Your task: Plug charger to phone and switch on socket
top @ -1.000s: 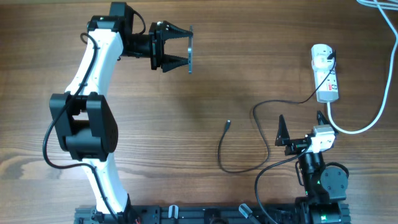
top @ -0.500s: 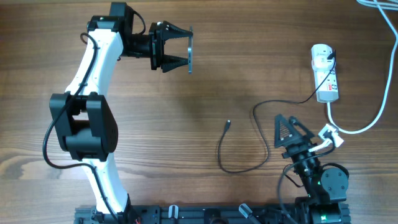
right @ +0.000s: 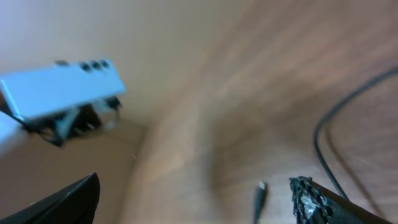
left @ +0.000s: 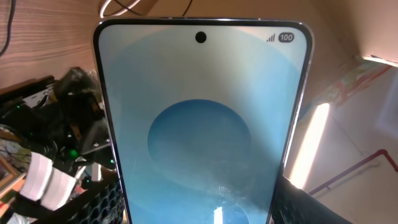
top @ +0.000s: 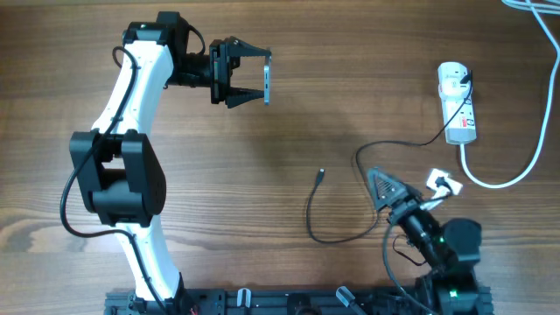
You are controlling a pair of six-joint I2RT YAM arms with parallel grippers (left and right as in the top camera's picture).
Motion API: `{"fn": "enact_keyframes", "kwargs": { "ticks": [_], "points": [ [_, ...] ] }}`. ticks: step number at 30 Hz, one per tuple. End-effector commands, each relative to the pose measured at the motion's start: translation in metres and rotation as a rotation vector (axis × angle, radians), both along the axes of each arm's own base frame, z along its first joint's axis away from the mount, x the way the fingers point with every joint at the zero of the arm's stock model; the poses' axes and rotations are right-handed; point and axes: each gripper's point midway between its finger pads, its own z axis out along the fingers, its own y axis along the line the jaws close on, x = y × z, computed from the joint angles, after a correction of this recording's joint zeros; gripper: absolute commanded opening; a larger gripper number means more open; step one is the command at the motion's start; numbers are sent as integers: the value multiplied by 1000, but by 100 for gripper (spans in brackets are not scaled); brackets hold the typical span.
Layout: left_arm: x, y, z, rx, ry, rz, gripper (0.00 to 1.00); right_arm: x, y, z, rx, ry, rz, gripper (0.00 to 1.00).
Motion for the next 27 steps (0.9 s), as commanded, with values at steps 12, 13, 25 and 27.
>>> {"fn": "enact_keyframes", "kwargs": {
  "ticks": [12,13,25,27],
  "points": [
    [-2,1,25,-58,-33,4,71,-13,21,124,-502,221,353,100],
    [-2,1,25,-58,-33,4,71,-16,26,129,-508,265,389,100],
    [-2,1,24,-56,-42,3,71,16,146,183,-501,251,569,100],
    [-2,1,23,-51,-43,3,71,25,149,180,-667,315,474,100]
  ]
}}
